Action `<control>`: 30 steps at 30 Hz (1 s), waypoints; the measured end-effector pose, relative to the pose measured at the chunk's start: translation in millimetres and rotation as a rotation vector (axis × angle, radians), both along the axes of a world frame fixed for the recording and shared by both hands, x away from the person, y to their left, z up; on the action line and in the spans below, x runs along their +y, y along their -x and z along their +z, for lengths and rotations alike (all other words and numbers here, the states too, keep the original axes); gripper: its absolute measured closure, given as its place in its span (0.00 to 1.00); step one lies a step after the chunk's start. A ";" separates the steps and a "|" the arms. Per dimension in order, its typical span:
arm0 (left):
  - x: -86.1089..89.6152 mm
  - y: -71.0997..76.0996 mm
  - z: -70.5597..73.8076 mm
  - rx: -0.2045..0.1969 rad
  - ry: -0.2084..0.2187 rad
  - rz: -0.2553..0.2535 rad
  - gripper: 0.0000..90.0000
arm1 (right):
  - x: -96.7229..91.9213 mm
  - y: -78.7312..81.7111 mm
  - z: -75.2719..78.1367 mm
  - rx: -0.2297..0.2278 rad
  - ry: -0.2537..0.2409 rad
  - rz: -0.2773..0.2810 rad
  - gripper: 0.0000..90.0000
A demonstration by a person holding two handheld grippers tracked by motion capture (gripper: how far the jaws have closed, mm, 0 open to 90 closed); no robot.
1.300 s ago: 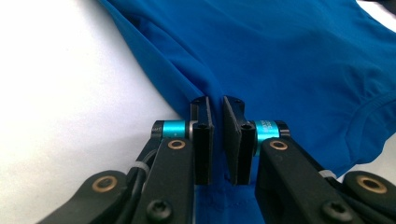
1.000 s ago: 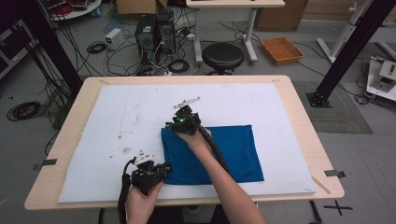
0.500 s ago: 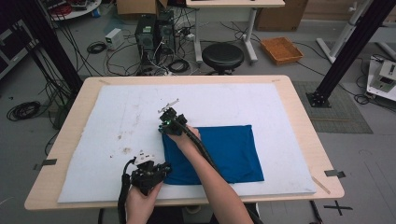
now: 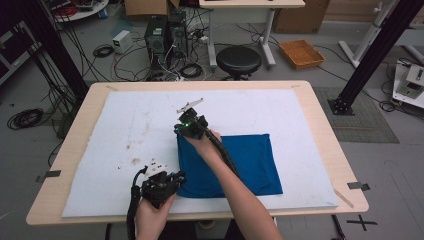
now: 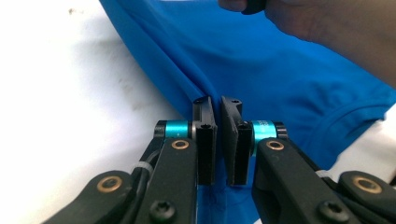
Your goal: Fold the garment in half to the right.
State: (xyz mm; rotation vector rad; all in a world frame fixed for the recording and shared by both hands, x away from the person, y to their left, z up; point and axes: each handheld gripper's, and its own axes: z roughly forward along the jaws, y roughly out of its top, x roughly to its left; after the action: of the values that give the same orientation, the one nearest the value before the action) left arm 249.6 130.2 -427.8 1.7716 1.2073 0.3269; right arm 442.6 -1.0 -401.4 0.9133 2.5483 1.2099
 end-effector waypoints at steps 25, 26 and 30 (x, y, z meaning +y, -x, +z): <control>-109.0 -15.5 31.1 -0.074 0.075 -0.196 0.94 | -137.2 0.5 44.4 -0.059 -0.046 -0.040 0.98; -114.7 -16.9 30.4 -0.073 0.079 -0.205 0.94 | -143.9 0.1 44.0 -0.057 -0.050 -0.043 0.98; -137.0 -22.3 26.3 -0.061 0.093 -0.231 0.94 | -169.3 -0.4 41.3 -0.054 -0.054 -0.063 0.98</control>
State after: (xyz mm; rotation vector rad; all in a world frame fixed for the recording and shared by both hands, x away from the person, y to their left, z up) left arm 271.8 -6.8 -401.4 1.7857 0.9485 0.1843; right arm 443.0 -170.3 -360.1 0.9518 2.4376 1.2723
